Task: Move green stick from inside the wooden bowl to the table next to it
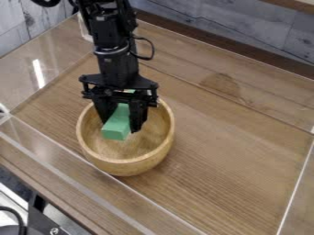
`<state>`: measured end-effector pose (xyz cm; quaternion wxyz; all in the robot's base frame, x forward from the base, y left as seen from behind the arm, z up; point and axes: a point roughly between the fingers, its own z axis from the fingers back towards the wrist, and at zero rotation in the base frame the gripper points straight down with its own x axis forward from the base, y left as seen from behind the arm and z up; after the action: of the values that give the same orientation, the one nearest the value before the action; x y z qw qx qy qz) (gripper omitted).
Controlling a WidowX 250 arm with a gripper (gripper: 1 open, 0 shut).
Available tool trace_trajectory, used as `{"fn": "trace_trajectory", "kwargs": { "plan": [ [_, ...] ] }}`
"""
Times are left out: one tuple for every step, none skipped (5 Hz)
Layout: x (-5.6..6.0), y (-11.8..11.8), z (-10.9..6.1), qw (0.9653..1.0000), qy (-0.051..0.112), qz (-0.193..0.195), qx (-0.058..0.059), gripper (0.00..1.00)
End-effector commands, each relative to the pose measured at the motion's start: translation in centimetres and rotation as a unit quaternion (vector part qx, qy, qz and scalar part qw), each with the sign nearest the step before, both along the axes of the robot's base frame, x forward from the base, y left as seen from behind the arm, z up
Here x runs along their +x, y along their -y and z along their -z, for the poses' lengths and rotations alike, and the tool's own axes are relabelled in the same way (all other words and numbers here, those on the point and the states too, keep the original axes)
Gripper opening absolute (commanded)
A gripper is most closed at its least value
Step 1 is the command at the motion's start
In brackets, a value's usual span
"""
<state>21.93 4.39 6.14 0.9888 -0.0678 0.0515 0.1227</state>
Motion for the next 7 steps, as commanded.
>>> {"fn": "trace_trajectory", "kwargs": {
  "plan": [
    [1.8, -0.4, -2.0, 0.9991, 0.042, -0.005, 0.007, 0.00],
    [1.9, -0.3, -1.7, 0.9989, 0.045, -0.005, 0.008, 0.00],
    [2.0, -0.2, -1.3, 0.9989, 0.046, -0.004, 0.010, 0.00],
    [2.1, -0.1, -0.9, 0.9988, 0.047, -0.003, 0.012, 0.00],
    [2.2, 0.1, -0.5, 0.9987, 0.049, -0.001, 0.014, 0.00],
    [2.2, 0.2, -0.1, 0.9986, 0.050, 0.002, 0.016, 0.00],
    [2.2, 0.4, 0.2, 0.9986, 0.049, 0.005, 0.017, 0.00]
  ]
}}
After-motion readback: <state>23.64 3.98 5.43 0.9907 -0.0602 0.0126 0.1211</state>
